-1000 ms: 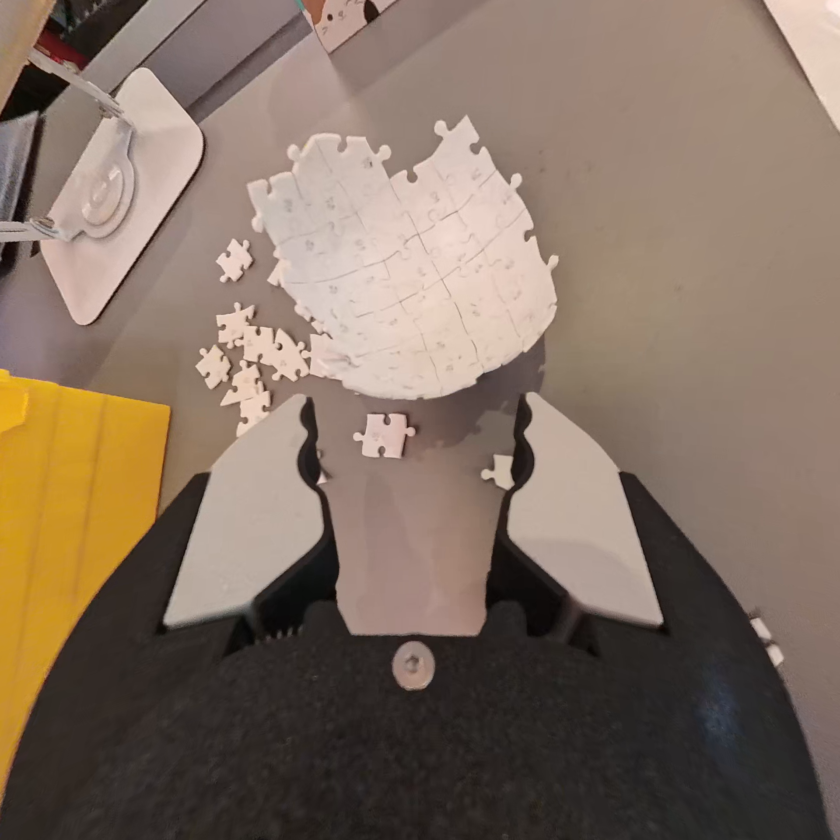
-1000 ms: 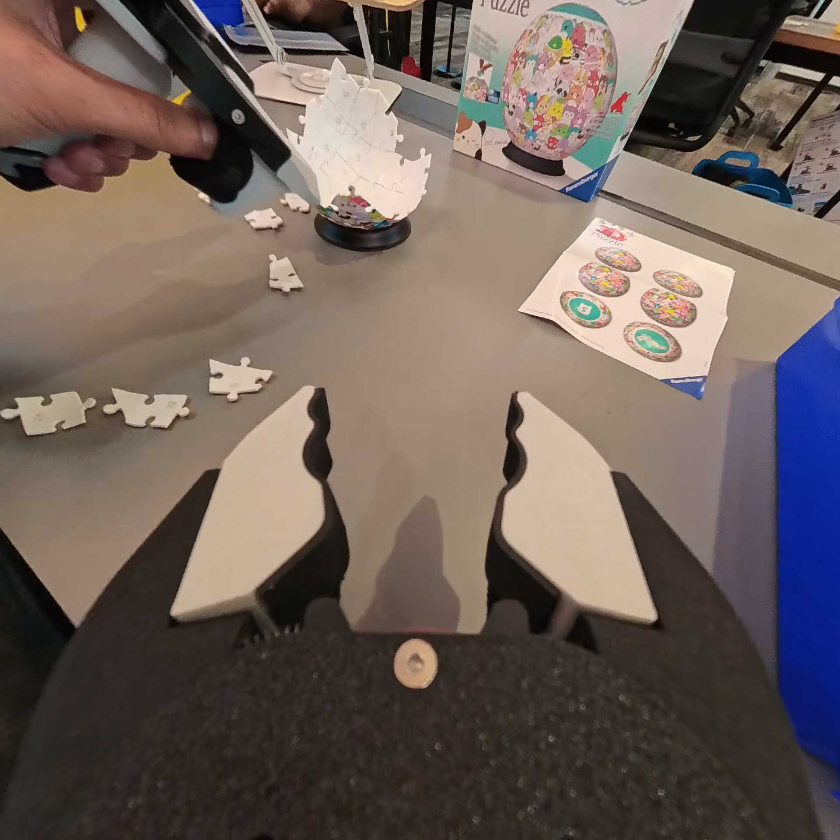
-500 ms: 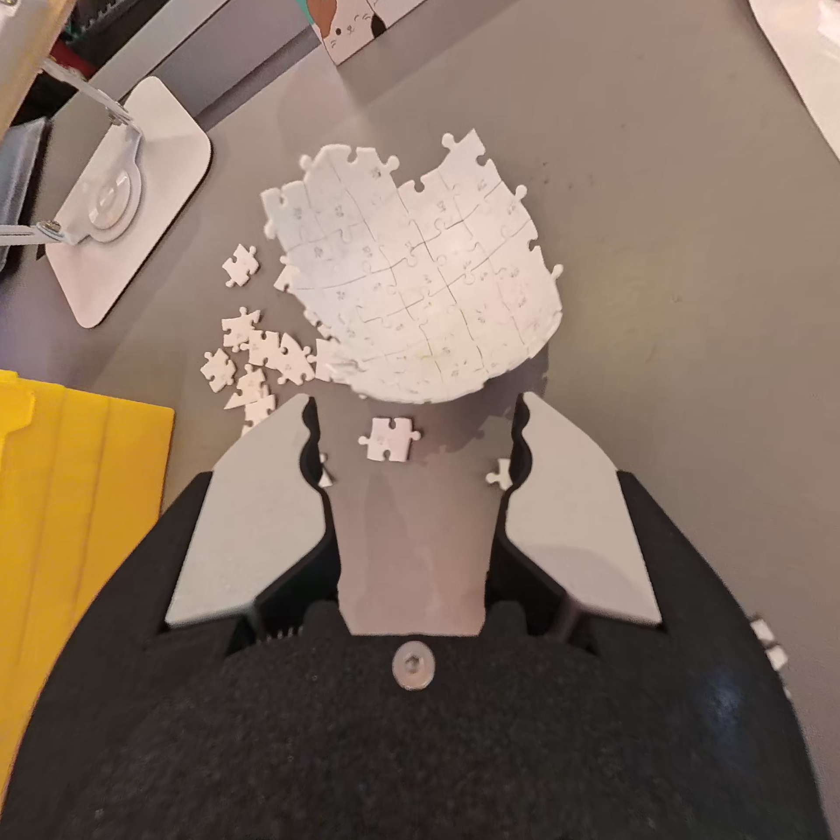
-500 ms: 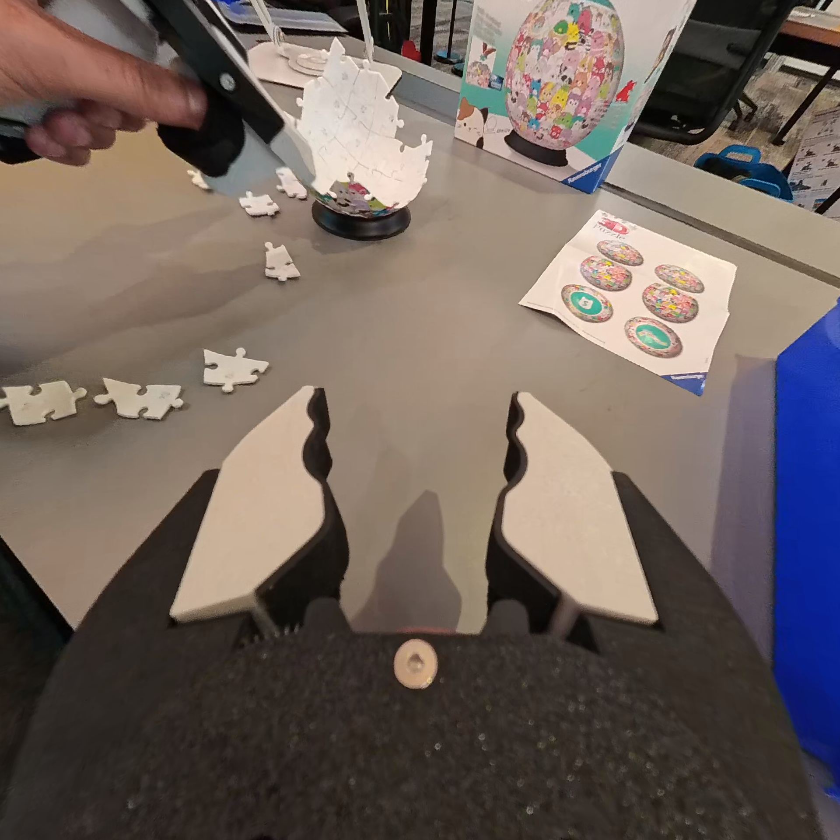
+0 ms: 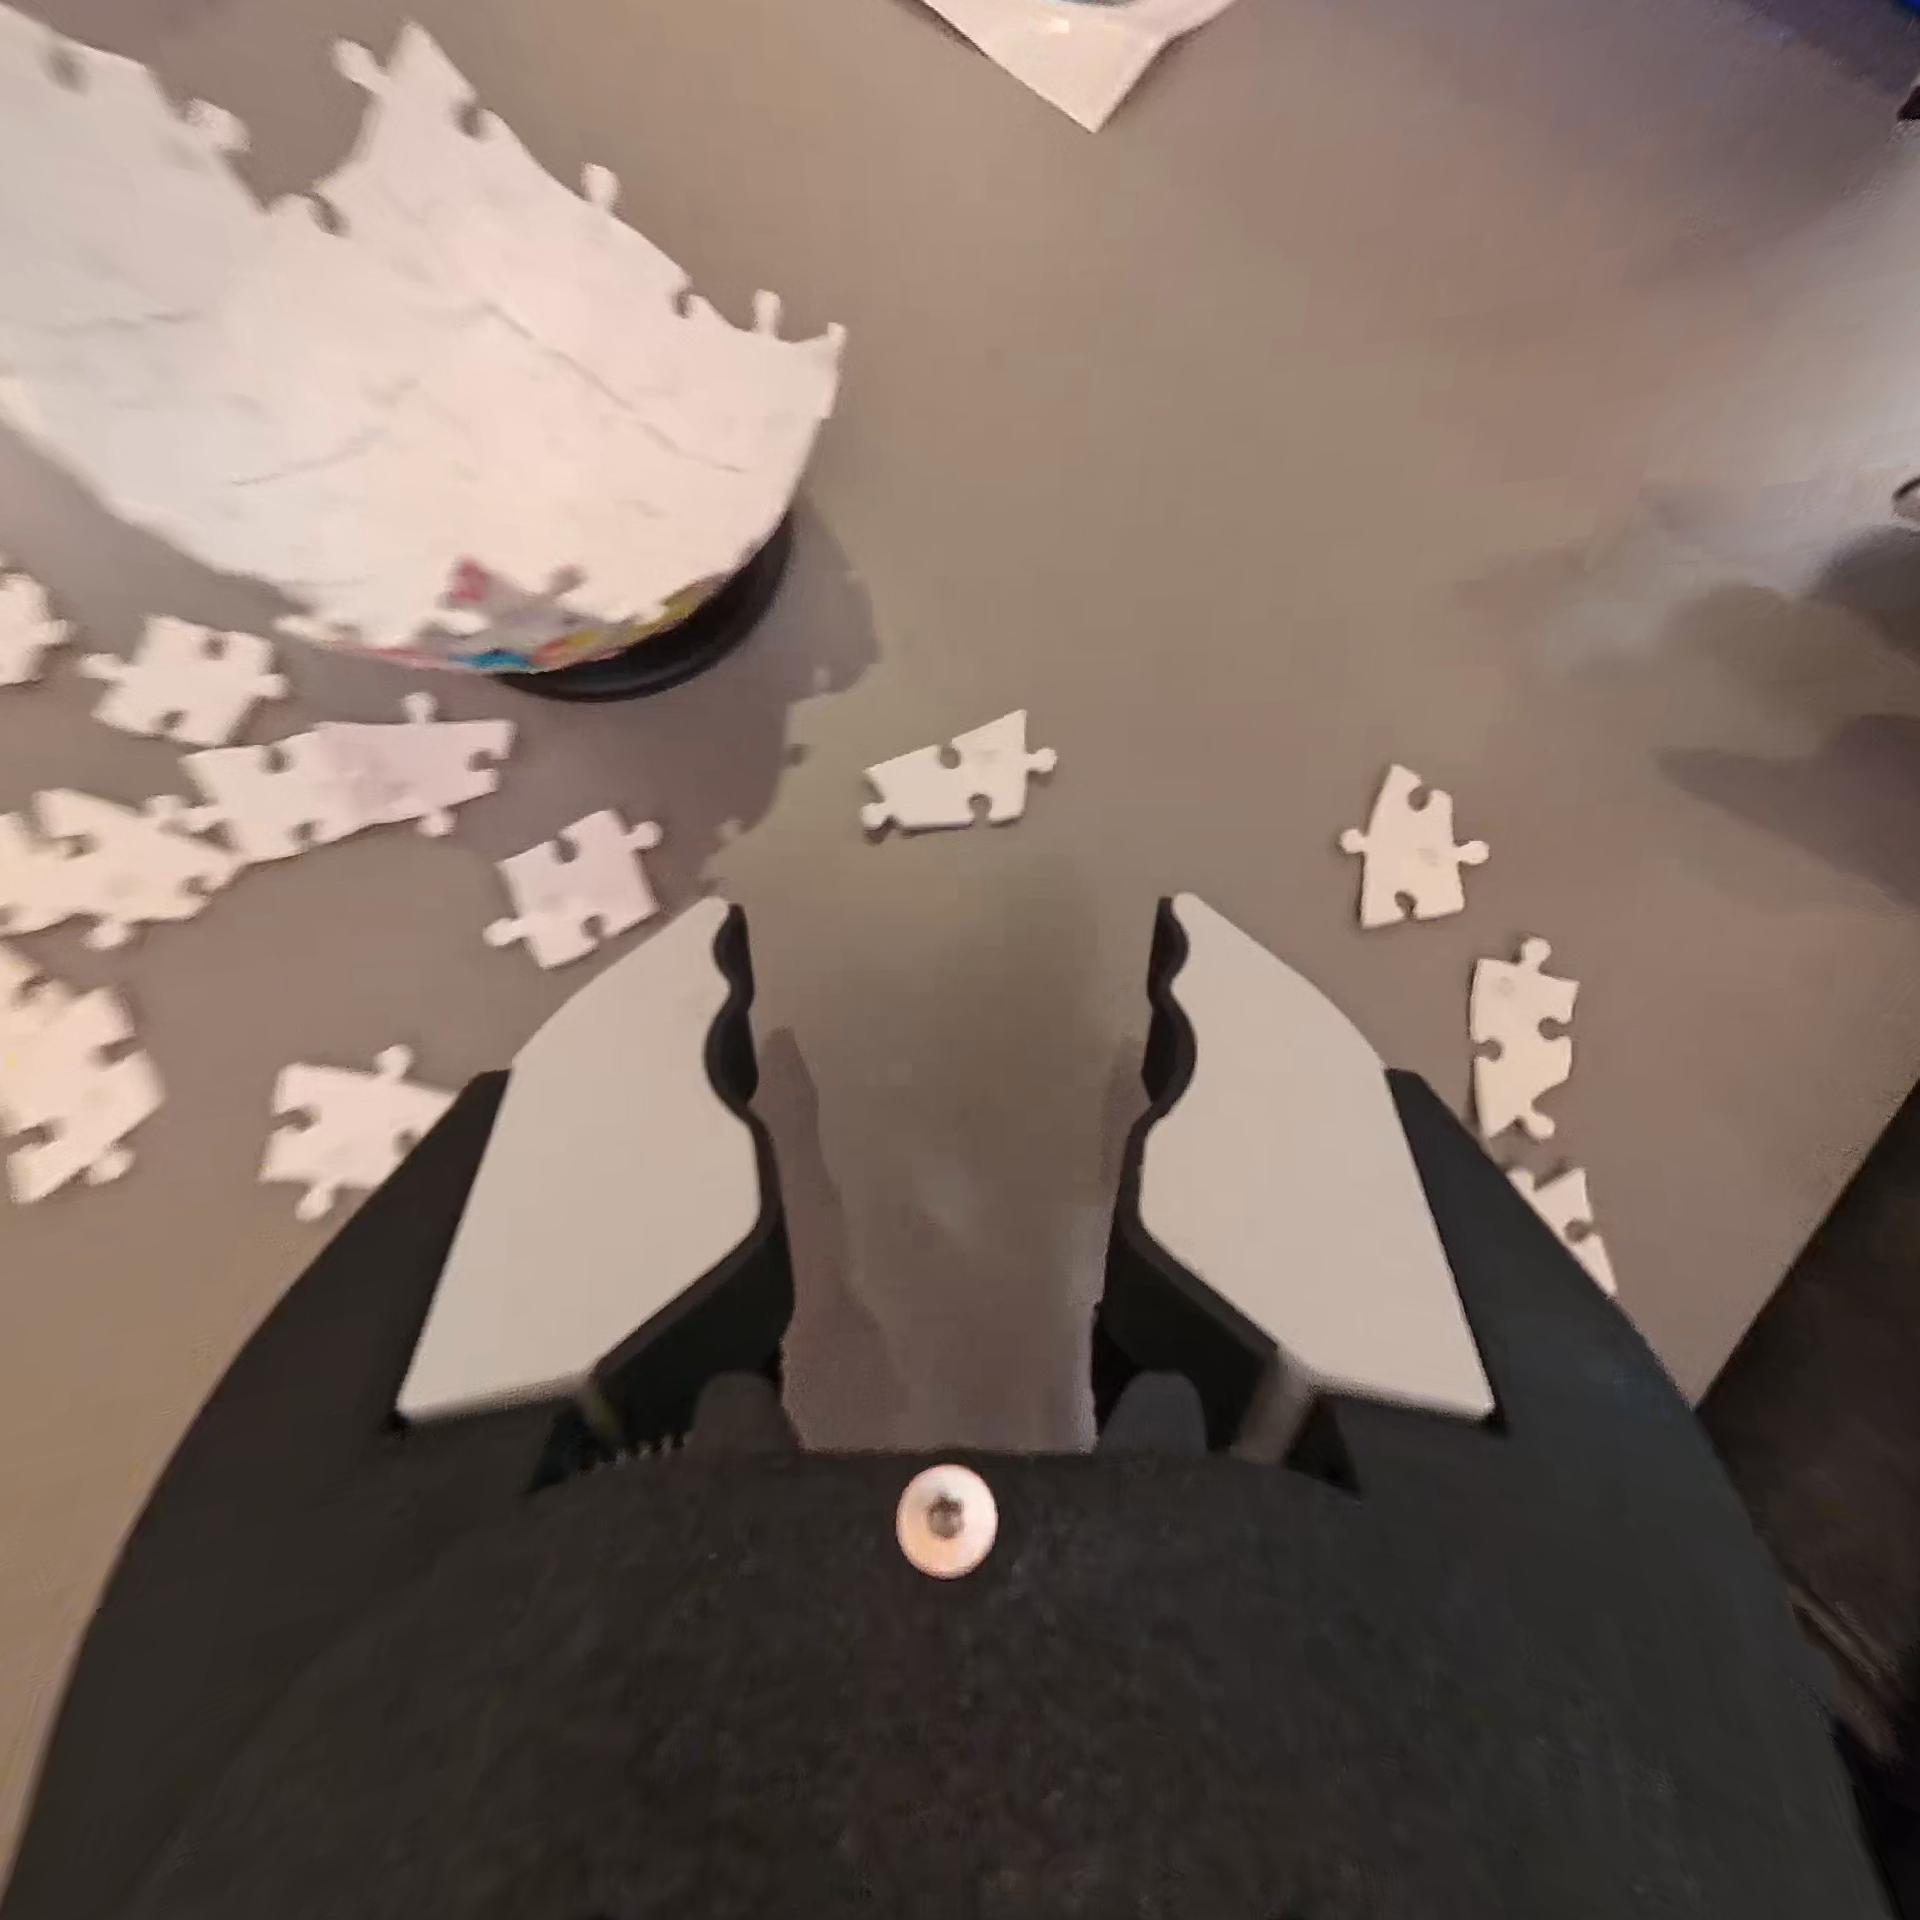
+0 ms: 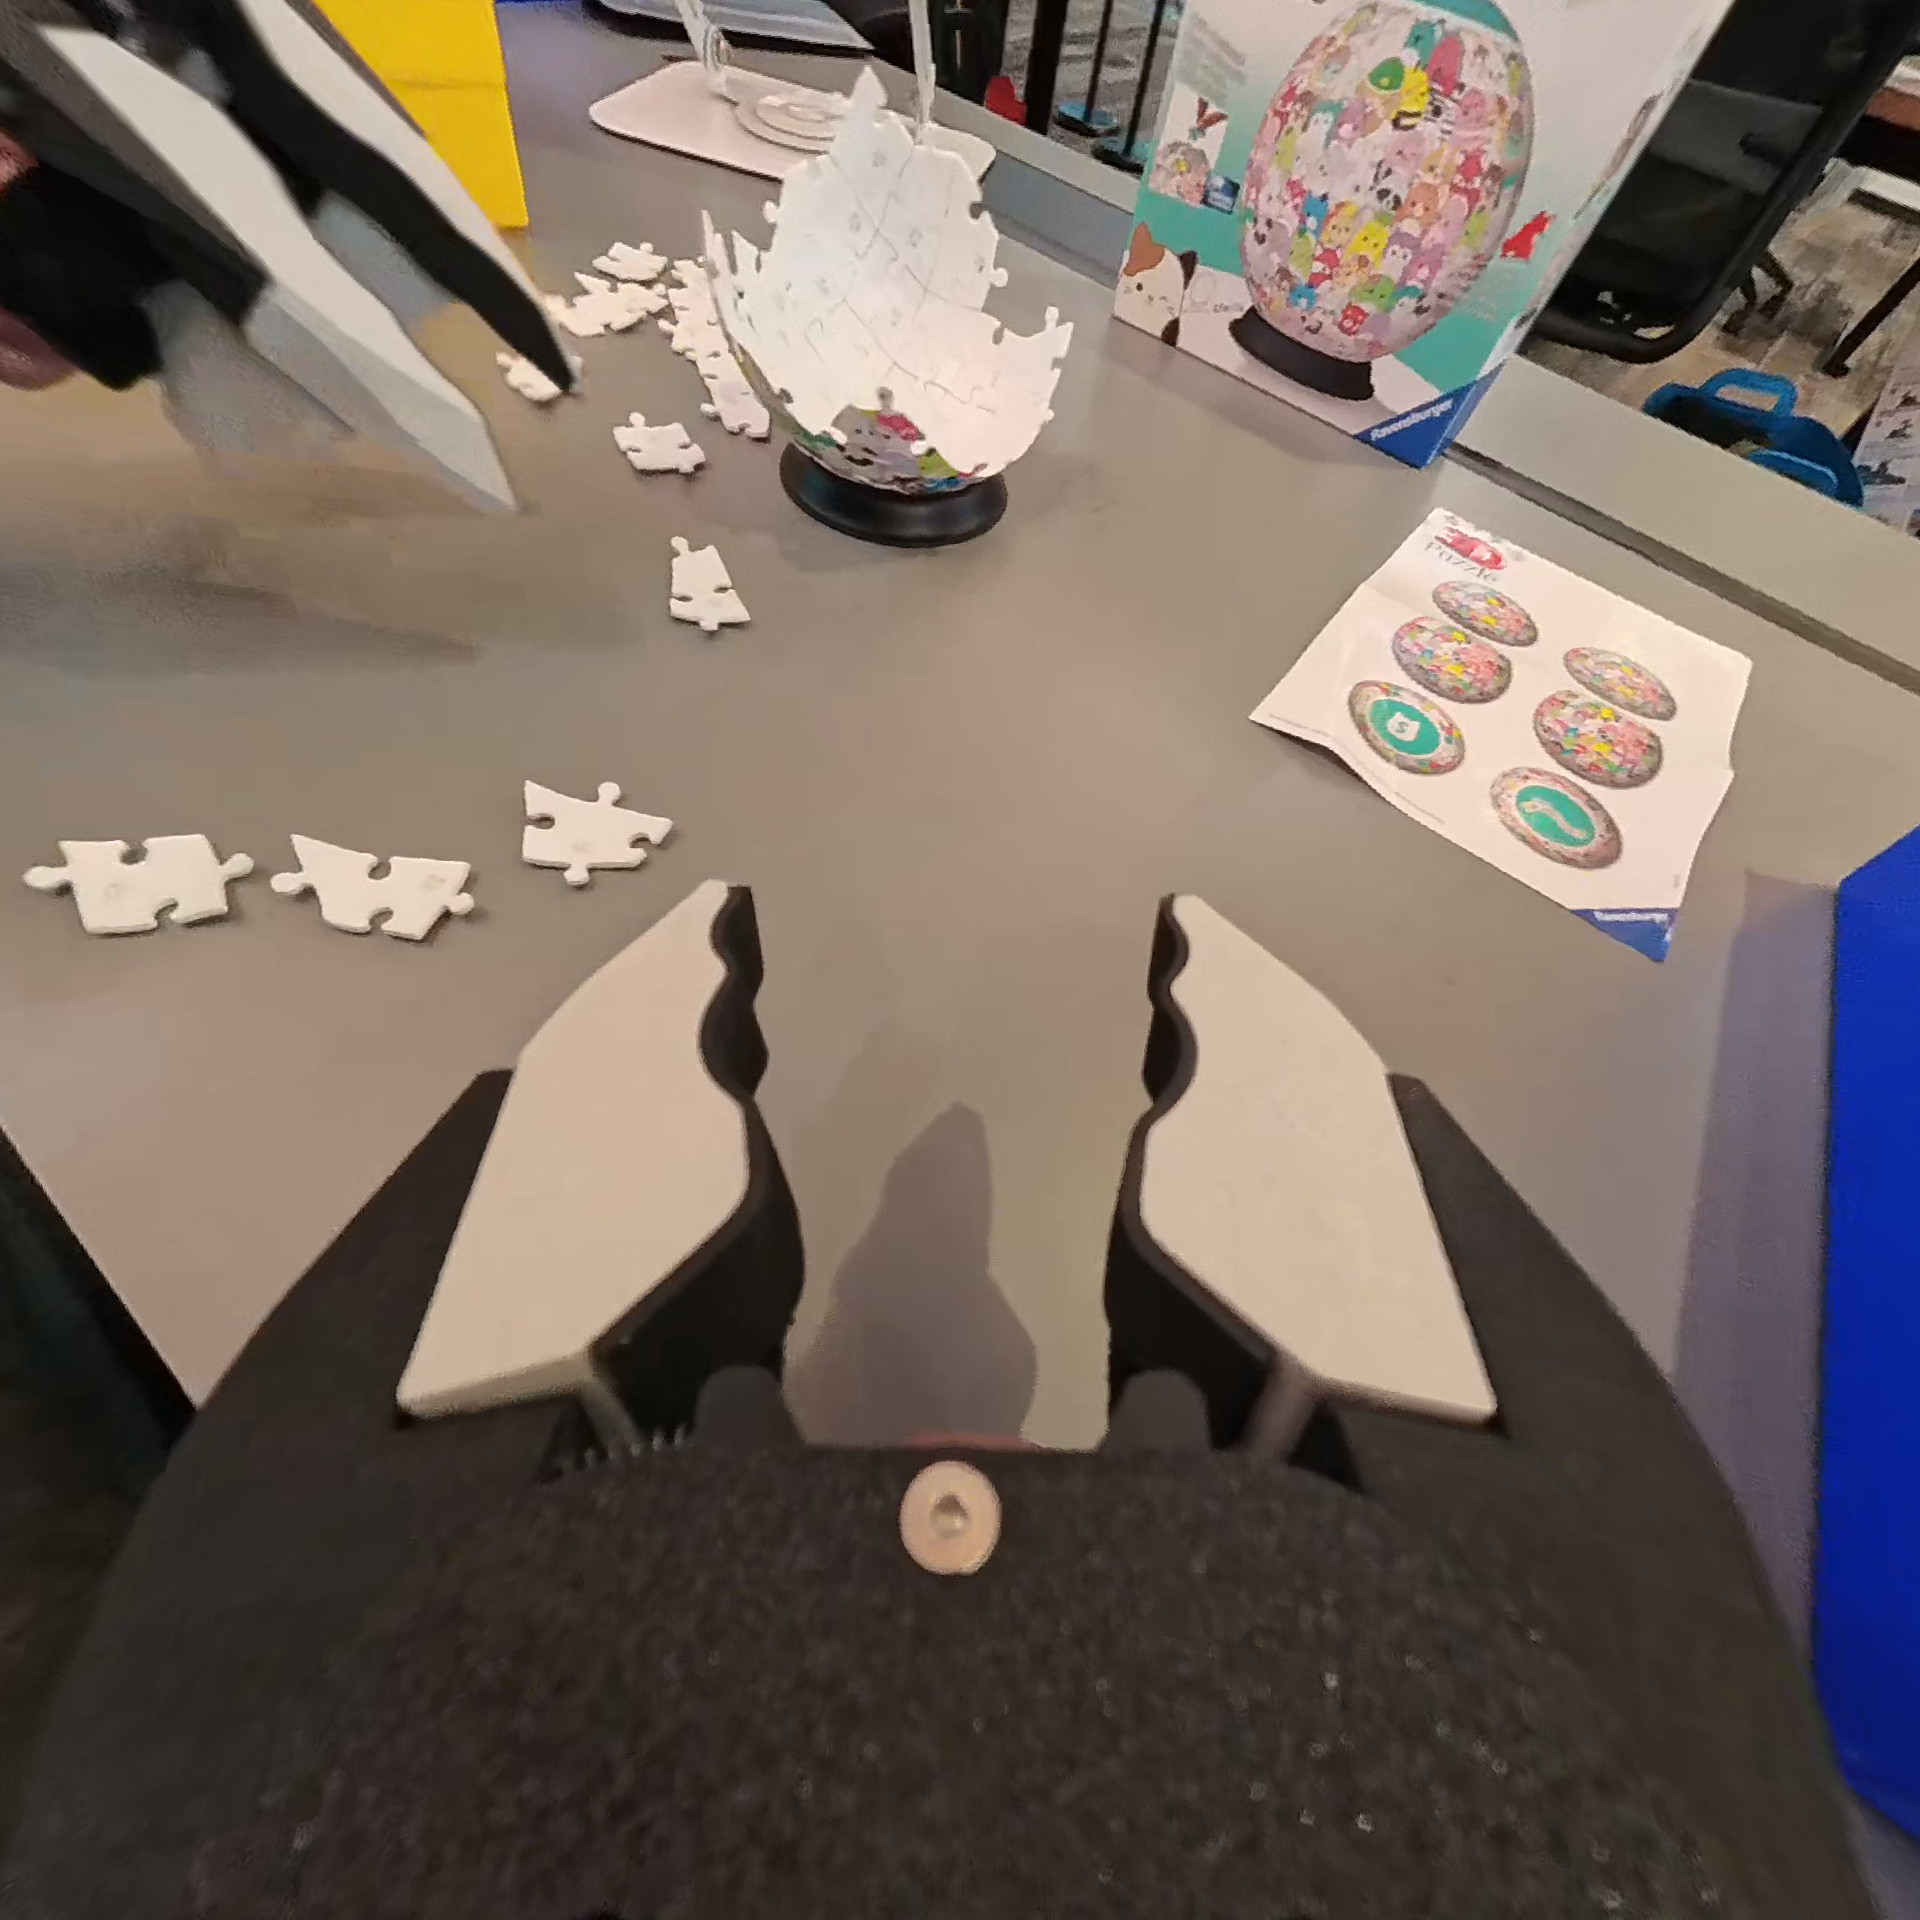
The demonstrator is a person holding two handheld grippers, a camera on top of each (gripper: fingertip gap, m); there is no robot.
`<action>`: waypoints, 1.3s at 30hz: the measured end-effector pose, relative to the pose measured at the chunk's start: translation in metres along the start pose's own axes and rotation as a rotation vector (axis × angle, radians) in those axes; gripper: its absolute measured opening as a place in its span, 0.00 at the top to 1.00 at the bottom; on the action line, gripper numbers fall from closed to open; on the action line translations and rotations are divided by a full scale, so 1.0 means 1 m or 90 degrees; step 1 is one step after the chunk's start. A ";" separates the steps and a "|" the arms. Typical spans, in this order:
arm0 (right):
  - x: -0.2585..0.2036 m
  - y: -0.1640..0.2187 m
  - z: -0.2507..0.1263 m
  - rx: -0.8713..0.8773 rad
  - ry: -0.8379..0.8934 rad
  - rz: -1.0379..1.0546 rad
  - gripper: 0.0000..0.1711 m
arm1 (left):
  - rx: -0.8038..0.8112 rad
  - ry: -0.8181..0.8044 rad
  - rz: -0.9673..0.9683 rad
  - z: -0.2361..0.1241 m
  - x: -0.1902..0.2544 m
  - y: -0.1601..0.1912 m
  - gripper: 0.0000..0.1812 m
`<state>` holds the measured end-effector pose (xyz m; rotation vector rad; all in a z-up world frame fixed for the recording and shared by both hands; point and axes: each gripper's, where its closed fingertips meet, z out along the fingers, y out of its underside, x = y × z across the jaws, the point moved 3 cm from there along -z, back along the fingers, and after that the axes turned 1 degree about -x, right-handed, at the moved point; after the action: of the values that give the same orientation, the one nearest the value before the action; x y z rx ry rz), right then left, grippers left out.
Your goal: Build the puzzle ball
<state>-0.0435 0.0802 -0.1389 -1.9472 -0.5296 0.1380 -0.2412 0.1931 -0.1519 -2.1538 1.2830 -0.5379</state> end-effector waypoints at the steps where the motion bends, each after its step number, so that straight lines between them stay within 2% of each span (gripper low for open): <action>1: -0.001 0.000 0.001 -0.001 0.001 -0.008 0.58 | -0.007 0.005 -0.005 0.010 0.002 -0.002 0.60; 4: -0.003 -0.001 0.002 -0.004 0.001 -0.018 0.58 | -0.027 -0.003 -0.004 0.031 0.005 -0.008 0.60; 6: -0.003 -0.001 0.002 -0.005 0.002 -0.017 0.59 | -0.030 -0.020 -0.003 0.032 0.005 -0.009 0.61; 10: -0.001 0.001 0.001 -0.009 -0.001 -0.017 0.60 | -0.012 -0.019 -0.017 0.006 0.009 0.004 0.61; 14: -0.003 0.002 0.003 -0.010 -0.009 -0.019 0.60 | -0.021 -0.072 -0.044 -0.023 -0.001 0.033 0.61; 19: -0.007 0.002 0.004 -0.014 -0.017 -0.021 0.60 | -0.001 -0.085 -0.087 -0.036 -0.009 0.047 0.61; 29: -0.008 0.003 0.004 -0.020 -0.014 -0.029 0.61 | -0.003 0.116 0.028 -0.040 0.081 0.061 0.64; 34: -0.011 0.003 0.004 -0.022 -0.017 -0.036 0.61 | -0.017 0.115 0.044 -0.041 0.117 0.069 0.64; 39: -0.012 0.004 0.004 -0.023 -0.021 -0.039 0.62 | -0.032 0.104 0.056 -0.035 0.134 0.079 0.64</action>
<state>-0.0549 0.0774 -0.1457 -1.9643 -0.6160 0.1221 -0.2521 0.0357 -0.1702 -2.1191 1.4866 -0.6631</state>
